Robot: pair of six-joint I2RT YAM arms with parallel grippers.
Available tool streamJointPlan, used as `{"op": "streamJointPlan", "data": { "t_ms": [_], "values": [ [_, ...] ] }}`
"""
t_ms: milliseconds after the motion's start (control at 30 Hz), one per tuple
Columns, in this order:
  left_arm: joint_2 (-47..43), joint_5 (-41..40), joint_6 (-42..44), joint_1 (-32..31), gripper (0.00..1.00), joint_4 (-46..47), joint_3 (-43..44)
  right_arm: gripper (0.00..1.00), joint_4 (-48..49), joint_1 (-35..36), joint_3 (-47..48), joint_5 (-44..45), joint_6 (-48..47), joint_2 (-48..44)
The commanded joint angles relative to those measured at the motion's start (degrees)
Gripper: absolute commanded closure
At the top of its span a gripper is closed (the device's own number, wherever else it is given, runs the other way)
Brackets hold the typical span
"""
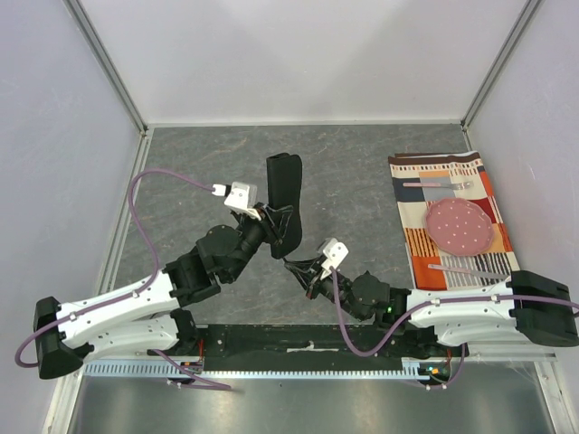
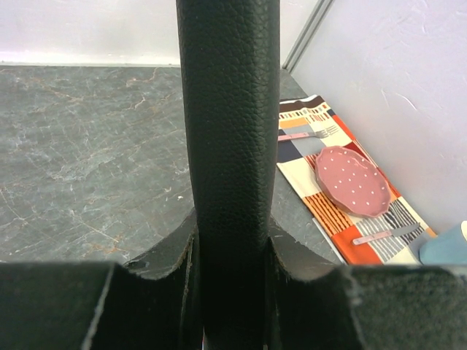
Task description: Sort the hair-cutting tools
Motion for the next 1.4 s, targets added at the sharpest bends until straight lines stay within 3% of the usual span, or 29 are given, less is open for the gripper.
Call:
{"op": "streamJointPlan", "data": {
  "t_ms": [0, 200, 400, 800, 1167, 1367],
  "values": [
    [-0.71, -2.06, -1.77, -0.06, 0.98, 0.12, 5.81, 1.00, -7.60, 0.04, 1.00, -1.51, -1.19, -0.20],
    [0.43, -1.27, -4.23, -0.06, 0.98, -4.19, 10.20, 1.00, -11.45, 0.12, 1.52, -0.03, -1.89, -0.81],
    [1.85, 5.84, -7.65, -0.06, 0.98, -18.51, 18.28, 1.00, -20.60, 0.12, 3.46, 4.11, -6.45, -3.97],
    [-3.60, 19.46, -13.81, -0.06, 0.98, -33.98, 19.52, 1.00, -30.97, 0.04, 3.98, 7.45, -13.48, -10.65],
    [-6.06, 35.98, -14.25, -0.06, 0.98, -38.21, 17.34, 1.00, -36.17, 0.12, 8.46, 12.28, -18.15, -11.72],
    [-10.01, 34.33, -14.69, -0.06, 0.98, -38.12, 13.73, 1.00, -38.97, 0.12, 11.10, 11.33, -17.02, -12.76]
  ]
}}
